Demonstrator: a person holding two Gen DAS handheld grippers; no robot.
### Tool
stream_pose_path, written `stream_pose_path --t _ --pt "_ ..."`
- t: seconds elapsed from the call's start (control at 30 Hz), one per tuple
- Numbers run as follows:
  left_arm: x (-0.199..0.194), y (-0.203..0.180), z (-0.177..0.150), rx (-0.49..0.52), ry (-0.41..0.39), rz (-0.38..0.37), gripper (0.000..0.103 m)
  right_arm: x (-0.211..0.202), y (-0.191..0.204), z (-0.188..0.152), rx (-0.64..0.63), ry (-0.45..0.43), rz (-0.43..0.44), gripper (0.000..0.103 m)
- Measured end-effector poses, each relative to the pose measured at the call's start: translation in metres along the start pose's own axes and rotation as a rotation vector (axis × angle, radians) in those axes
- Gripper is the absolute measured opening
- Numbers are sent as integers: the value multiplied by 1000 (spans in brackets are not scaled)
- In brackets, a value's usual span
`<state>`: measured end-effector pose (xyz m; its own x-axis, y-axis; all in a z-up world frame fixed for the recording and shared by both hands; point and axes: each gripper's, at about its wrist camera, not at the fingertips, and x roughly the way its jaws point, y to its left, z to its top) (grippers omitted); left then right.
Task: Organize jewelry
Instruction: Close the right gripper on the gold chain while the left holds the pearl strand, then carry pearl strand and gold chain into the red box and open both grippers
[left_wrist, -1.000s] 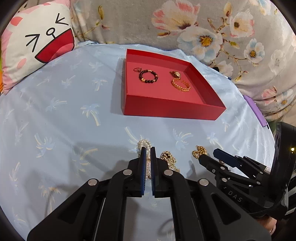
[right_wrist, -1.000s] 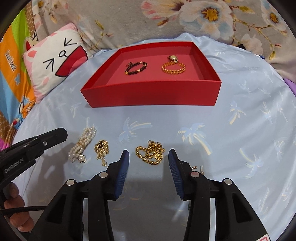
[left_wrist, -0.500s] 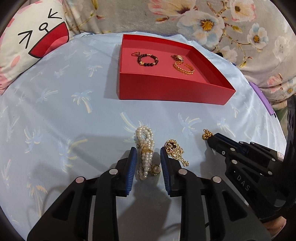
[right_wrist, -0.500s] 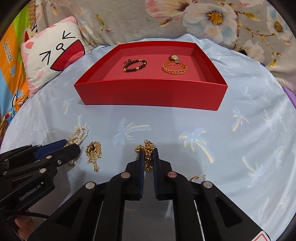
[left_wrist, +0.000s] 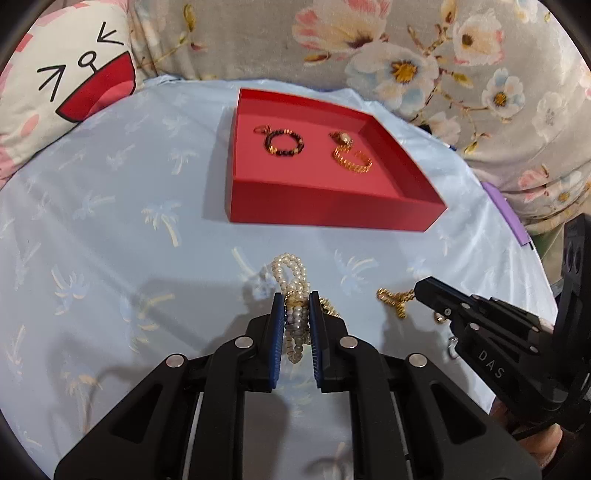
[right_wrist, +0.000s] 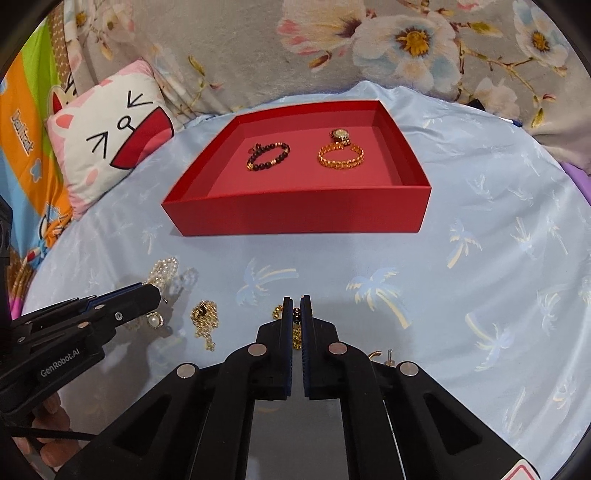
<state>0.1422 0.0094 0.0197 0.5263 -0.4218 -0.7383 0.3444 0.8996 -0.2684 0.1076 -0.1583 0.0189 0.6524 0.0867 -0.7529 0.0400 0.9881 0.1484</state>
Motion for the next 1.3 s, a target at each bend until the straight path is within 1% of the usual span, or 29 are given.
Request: stream_pose_path --t 0.07,0.13,0.27,0.43,0.57,0.63,0.77,0.9,0.97,1.03,1.13,1.3 --pt "-8 -1 8 -1 -15 -16 12 -8 0 5 0 -19 0 4" --pt "-17 -3 16 1 -36 -28 12 -18 -1 13 7 -40 19 4" --pt "-31 -9 40 21 -80 -42 12 -35 -2 32 7 -87 32 4" --pt "-41 -20 74 62 -135 -48 12 -54 -3 67 -10 -154 41 3" --pt "-37 -27 107 90 -168 -42 12 -61 -8 100 -6 -202 61 4" --pt "-33 -28 118 89 -168 -46 12 -62 -12 115 -1 -218 65 4" --pt "-21 -29 139 93 -175 -41 12 -59 -16 133 -3 -238 53 4" --pt "-3 -31 157 95 -166 -23 12 -46 -19 149 5 -229 53 4" --pt "7 -29 165 89 -153 -32 12 -35 -21 156 12 -216 57 4" --pt "15 -28 169 88 -143 -25 12 -21 -25 161 22 -194 63 4" --pt "32 -24 173 85 -119 -17 12 1 -30 163 37 -157 74 4" --pt "59 -13 176 73 -74 -14 13 35 -32 162 37 -116 55 4"
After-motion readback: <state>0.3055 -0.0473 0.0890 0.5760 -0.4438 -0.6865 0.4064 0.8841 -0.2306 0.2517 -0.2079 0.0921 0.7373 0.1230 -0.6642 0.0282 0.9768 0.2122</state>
